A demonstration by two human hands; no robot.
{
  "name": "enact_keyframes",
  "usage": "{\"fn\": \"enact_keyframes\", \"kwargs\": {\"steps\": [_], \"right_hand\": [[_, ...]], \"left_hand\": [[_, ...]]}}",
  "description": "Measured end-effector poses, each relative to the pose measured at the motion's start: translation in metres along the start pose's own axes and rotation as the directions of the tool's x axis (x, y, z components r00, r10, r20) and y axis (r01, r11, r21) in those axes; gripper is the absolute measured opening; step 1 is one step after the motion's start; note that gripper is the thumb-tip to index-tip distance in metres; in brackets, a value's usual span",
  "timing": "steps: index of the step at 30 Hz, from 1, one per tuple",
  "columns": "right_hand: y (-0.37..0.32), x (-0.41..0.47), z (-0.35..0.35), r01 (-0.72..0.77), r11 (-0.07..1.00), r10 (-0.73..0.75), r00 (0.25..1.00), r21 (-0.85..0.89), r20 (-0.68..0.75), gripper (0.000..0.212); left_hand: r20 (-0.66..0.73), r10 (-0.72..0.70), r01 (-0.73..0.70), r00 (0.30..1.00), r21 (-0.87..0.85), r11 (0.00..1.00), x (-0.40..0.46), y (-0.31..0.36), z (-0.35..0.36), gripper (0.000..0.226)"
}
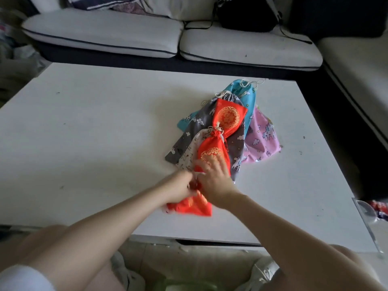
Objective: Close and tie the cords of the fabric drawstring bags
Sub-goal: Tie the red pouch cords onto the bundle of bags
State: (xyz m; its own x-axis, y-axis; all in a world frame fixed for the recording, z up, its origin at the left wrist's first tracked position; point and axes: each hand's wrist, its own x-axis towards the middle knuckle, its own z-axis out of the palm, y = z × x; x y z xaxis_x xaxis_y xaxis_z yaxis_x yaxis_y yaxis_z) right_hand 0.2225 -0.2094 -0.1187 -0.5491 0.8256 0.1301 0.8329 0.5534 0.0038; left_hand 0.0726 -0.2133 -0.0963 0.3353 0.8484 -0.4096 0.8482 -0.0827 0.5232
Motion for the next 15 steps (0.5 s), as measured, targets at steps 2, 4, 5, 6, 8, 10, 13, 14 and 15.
{"fn": "enact_keyframes", "kwargs": {"steps": [2,4,5,6,8,10,13,14,15], "right_hand": [[0.018,0.014,-0.015,-0.178,0.962,0.228,0.941,0.206,-0.251,0.026],[0.037,0.027,-0.029,-0.383,0.871,0.466,0.84,0.307,-0.276,0.035],[0.046,0.031,-0.032,-0.501,0.805,0.569,0.803,0.318,-0.178,0.036],[0.053,0.034,-0.03,-0.606,0.721,0.654,0.755,0.337,-0.041,0.04],[0.06,0.036,-0.023,-0.754,0.535,0.732,0.639,0.381,0.235,0.067],[0.063,0.04,-0.008,-0.816,0.4,0.734,0.558,0.417,0.387,0.092],[0.068,0.053,0.012,-0.8,0.418,0.703,0.585,0.431,0.405,0.094],[0.071,0.059,0.014,-0.778,0.441,0.685,0.614,0.448,0.392,0.094],[0.072,0.064,0.015,-0.75,0.466,0.666,0.646,0.469,0.373,0.095]], "left_hand": [[-0.46,0.126,-0.054,0.879,0.166,0.985,0.01,0.005,-0.02,0.018],[-0.718,0.266,-0.003,0.644,0.345,0.939,0.022,0.012,-0.034,0.041],[-0.723,0.294,-0.019,0.625,0.362,0.932,0.029,0.017,-0.037,0.052],[-0.667,0.3,-0.073,0.682,0.345,0.936,0.037,0.021,-0.036,0.061],[-0.449,0.201,-0.107,0.871,0.227,0.968,0.055,0.024,-0.026,0.075],[-0.262,0.07,-0.03,0.963,0.154,0.988,0.071,0.02,-0.014,0.081],[-0.27,-0.005,0.03,0.963,0.086,0.996,0.091,0.01,-0.008,0.079],[-0.287,-0.012,0.043,0.958,0.101,0.994,0.094,0.007,-0.01,0.079],[-0.289,-0.024,0.056,0.957,0.102,0.993,0.096,0.004,-0.012,0.079]]}}
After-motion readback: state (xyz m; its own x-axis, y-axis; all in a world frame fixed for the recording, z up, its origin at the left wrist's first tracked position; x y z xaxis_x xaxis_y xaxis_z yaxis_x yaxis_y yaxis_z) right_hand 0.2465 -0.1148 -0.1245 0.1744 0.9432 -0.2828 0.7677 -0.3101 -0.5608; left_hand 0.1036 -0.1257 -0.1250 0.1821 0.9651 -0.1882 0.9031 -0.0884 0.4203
